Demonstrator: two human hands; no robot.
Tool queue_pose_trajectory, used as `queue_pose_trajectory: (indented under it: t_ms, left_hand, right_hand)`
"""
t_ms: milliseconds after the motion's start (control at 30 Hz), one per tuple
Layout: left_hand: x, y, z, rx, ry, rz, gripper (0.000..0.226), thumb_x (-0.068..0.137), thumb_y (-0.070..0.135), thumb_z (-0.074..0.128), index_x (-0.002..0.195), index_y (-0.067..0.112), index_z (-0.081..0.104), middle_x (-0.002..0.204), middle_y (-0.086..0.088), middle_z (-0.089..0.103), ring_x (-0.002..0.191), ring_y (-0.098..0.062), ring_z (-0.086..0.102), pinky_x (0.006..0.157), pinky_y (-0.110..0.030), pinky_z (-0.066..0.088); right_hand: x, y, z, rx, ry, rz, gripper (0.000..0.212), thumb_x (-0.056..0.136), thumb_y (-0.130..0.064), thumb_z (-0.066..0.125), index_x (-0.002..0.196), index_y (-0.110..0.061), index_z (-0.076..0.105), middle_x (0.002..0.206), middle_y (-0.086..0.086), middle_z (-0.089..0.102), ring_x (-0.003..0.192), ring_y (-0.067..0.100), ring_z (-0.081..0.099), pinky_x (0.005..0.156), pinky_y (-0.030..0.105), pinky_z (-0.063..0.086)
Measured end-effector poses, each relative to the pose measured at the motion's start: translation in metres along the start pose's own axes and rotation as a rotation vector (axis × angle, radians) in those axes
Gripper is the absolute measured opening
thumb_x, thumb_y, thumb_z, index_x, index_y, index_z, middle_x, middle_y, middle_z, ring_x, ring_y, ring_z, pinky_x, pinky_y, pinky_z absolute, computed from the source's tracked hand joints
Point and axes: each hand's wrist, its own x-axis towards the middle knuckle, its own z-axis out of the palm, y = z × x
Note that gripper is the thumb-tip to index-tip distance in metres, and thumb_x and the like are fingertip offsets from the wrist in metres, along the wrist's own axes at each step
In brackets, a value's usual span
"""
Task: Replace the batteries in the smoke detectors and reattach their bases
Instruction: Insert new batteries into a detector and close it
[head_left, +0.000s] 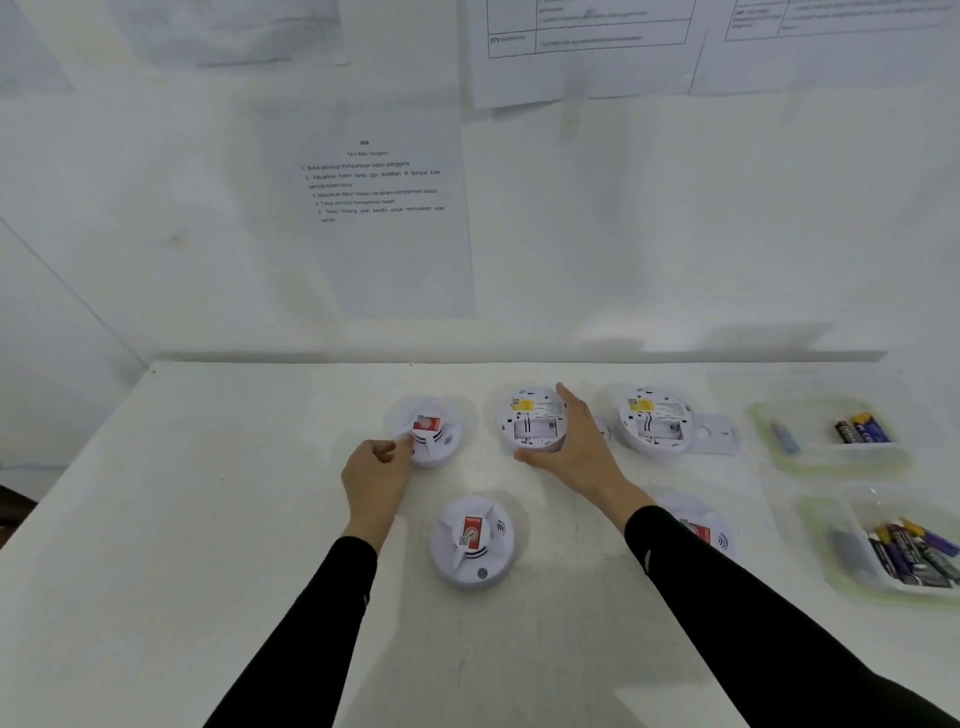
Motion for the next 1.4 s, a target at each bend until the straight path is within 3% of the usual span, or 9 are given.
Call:
queue_pose_trajectory:
  t_ms: [100, 333, 433, 600, 800, 967, 1100, 1167, 1400]
  left_hand:
    - [-0.001, 0.001, -0.006, 0.126, -0.007, 0.075, 0.032, 0.093, 0.037, 0.067, 0.097, 0.005, 0.067, 0.088, -0.008, 0.072, 0.069, -0.021, 0.068, 0.049, -0.009, 0.038]
    - [-0.048, 0.049, 0.038, 0.044, -0.058, 0.391, 0.009, 0.096, 0.022, 0.062, 0.104, 0.02, 0.059, 0.104, 0.0, 0.061, 0.085, -0.009, 0.057, 0.072, -0.013, 0.045]
    - [-0.092, 0.083, 0.079, -0.22, -0.382, 0.257, 0.019, 0.104, 0.031, 0.048, 0.112, 0.018, 0.06, 0.11, 0.002, 0.066, 0.099, -0.015, 0.063, 0.075, -0.011, 0.05]
    - [-0.15, 0.115, 0.13, -0.623, -1.018, -0.144, 0.064, 0.103, 0.058, 0.017, 0.135, 0.019, 0.057, 0.131, -0.012, 0.066, 0.122, -0.03, 0.062, 0.099, -0.048, 0.051]
    - [-0.19, 0.124, 0.186, -0.715, -0.983, -0.23, 0.062, 0.102, 0.053, 0.033, 0.141, 0.009, 0.051, 0.131, -0.02, 0.064, 0.121, -0.037, 0.062, 0.084, -0.043, 0.06]
    - [-0.206, 0.132, 0.216, -0.796, -0.931, -0.245, 0.053, 0.102, 0.049, 0.036, 0.133, 0.01, 0.057, 0.127, -0.019, 0.067, 0.119, -0.04, 0.062, 0.09, -0.053, 0.055]
    - [-0.215, 0.131, 0.233, -0.827, -0.892, -0.248, 0.052, 0.102, 0.05, 0.036, 0.129, 0.012, 0.059, 0.126, -0.018, 0.068, 0.118, -0.039, 0.063, 0.088, -0.053, 0.057]
    - [-0.22, 0.129, 0.239, -0.839, -0.875, -0.24, 0.051, 0.102, 0.05, 0.036, 0.128, 0.013, 0.059, 0.125, -0.017, 0.068, 0.116, -0.038, 0.065, 0.085, -0.051, 0.059]
    - [-0.226, 0.122, 0.245, -0.837, -0.828, -0.194, 0.051, 0.104, 0.048, 0.034, 0.132, 0.012, 0.056, 0.127, -0.017, 0.067, 0.116, -0.037, 0.065, 0.083, -0.051, 0.06]
  right_hand:
    - [-0.005, -0.002, -0.004, 0.043, 0.029, -0.058, 0.111, 0.065, -0.029, 0.089, 0.151, -0.023, 0.019, 0.15, -0.005, 0.032, 0.137, 0.012, 0.033, 0.11, 0.029, 0.034]
    - [-0.041, -0.017, -0.045, 0.168, 0.086, -0.186, 0.108, 0.059, -0.033, 0.092, 0.146, -0.037, 0.027, 0.138, -0.026, 0.04, 0.126, -0.008, 0.041, 0.101, 0.013, 0.039]
    - [-0.059, -0.019, -0.068, 0.19, 0.124, -0.239, 0.106, 0.061, -0.026, 0.091, 0.146, -0.032, 0.028, 0.13, -0.041, 0.04, 0.127, -0.007, 0.042, 0.102, 0.015, 0.04]
    - [-0.081, -0.002, -0.125, 0.167, 0.16, -0.235, 0.105, 0.061, -0.024, 0.092, 0.145, -0.03, 0.028, 0.138, -0.02, 0.045, 0.126, -0.006, 0.045, 0.102, 0.016, 0.041]
    - [-0.098, 0.026, -0.198, 0.181, 0.065, -0.215, 0.09, 0.071, -0.031, 0.084, 0.145, -0.031, 0.032, 0.143, -0.018, 0.04, 0.132, -0.004, 0.039, 0.106, 0.016, 0.037]
    - [-0.052, 0.071, -0.283, -0.091, 0.421, 0.026, 0.029, 0.096, -0.033, 0.057, 0.118, -0.017, 0.063, 0.121, 0.004, 0.062, 0.113, 0.02, 0.058, 0.096, 0.029, 0.045]
    - [-0.008, 0.107, -0.324, -0.632, 0.17, 0.341, 0.017, 0.09, -0.004, 0.053, 0.082, -0.002, 0.068, 0.095, 0.012, 0.067, 0.098, 0.031, 0.064, 0.073, 0.03, 0.05]
    - [0.002, 0.113, -0.327, -0.722, 0.13, 0.352, 0.029, 0.081, -0.001, 0.058, 0.056, -0.009, 0.046, 0.066, 0.005, 0.053, 0.072, 0.029, 0.061, 0.05, 0.025, 0.039]
    - [0.013, 0.125, -0.321, -0.763, 0.09, 0.278, 0.027, 0.078, -0.006, 0.068, 0.06, -0.009, 0.048, 0.064, 0.004, 0.05, 0.057, 0.019, 0.055, 0.043, 0.022, 0.03]
